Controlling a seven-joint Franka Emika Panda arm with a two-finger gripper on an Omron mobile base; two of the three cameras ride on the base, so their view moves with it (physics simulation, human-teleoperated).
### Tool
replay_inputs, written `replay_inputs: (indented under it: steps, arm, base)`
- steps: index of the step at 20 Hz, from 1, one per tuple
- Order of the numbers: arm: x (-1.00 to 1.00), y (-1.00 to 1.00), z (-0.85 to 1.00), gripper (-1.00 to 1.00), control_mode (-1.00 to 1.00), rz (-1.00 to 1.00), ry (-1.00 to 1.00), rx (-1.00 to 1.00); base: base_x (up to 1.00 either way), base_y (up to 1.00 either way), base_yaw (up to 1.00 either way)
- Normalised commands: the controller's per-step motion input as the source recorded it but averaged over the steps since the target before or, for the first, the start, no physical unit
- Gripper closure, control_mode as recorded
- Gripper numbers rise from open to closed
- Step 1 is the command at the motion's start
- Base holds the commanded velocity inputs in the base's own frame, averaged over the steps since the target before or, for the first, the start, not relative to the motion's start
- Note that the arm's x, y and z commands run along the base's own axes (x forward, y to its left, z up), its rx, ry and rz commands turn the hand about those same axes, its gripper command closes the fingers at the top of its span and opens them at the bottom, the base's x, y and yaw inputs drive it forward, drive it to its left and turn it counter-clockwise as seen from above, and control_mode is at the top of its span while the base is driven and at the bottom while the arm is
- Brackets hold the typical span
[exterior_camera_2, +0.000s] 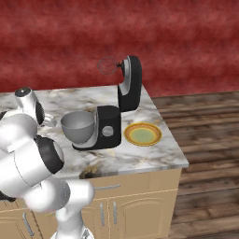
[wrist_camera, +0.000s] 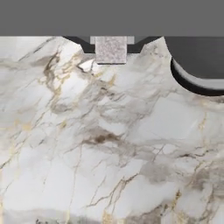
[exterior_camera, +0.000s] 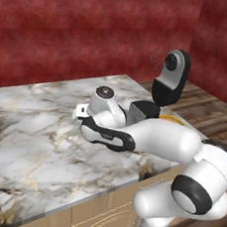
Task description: Add butter and sugar cubes to the stand mixer bowl and then turn on the stand mixer to begin making frosting.
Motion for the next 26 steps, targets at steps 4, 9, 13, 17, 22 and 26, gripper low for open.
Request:
replay_inputs:
  steps: [4, 9, 13, 17, 22, 26]
  arm:
    - [-0.36, -0.13, 0.88, 1.0, -1.0, -0.13, -0.02, 0.01]
    - [-0.51, -0.2, 0.53, 1.0, -1.0, -0.17, 0.0, 0.0]
    - [-0.33, -0.36, 0.18, 1.0, -1.0, -0.18, 0.0, 0.0]
    - [-0.07, -0.52, 0.04, 1.0, -1.0, -0.13, 0.02, 0.03]
    - [0.0, -0.64, 0.03, 1.0, -1.0, -0.05, 0.09, 0.06]
    - [0.11, -0.48, 0.1, 1.0, -1.0, -0.04, 0.1, 0.03]
  base:
    - [0.0, 0.0, 0.0]
    - [0.0, 0.0, 0.0]
    - [0.0, 0.0, 0.0]
    - [0.0, 0.0, 0.0]
    - [0.0, 0.0, 0.0]
    - [0.0, 0.0, 0.0]
